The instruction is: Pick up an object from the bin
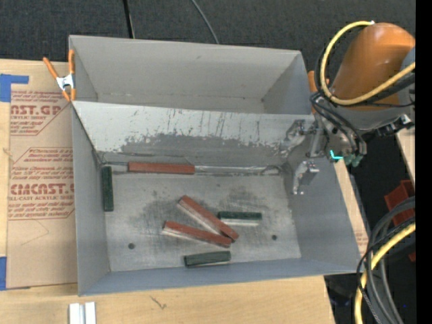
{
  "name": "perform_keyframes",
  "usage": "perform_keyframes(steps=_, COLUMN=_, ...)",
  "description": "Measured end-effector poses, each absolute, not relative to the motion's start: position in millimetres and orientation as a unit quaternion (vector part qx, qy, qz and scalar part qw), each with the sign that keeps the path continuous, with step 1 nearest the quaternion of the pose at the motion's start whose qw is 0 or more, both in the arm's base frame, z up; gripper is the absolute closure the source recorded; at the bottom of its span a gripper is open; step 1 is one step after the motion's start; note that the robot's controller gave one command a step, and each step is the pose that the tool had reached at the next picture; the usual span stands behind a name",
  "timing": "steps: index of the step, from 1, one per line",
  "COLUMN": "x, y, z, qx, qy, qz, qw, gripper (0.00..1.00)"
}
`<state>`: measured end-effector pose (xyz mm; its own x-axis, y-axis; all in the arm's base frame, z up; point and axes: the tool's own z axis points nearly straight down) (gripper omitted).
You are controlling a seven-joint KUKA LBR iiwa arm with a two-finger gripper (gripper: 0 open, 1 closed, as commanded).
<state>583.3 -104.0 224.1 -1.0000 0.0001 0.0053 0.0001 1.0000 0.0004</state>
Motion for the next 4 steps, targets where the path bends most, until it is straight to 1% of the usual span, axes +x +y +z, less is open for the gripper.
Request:
perform_keyframes(steps=1, x=584.9, y=-103.6, z=228.5, qx=0.0, qy=-1.0, qz=0.0, qw=-0.001, gripper=0.0)
perform_keyframes(steps=2, x=585.0, y=-103.4, z=226.4, qx=0.001, qy=-1.0, qz=0.001, qw=-0.003, gripper=0.0)
perform_keyframes(steps=3, x=566.9, y=-86.1, z=180.9, qx=-0.047, qy=-0.999, qz=0.0, qw=0.0, gripper=0.0)
perform_keyframes(steps=4, x=566.5, y=-81.1, z=123.0, qx=-0.004, qy=-1.0, qz=0.0, qw=-0.004, gripper=0.0)
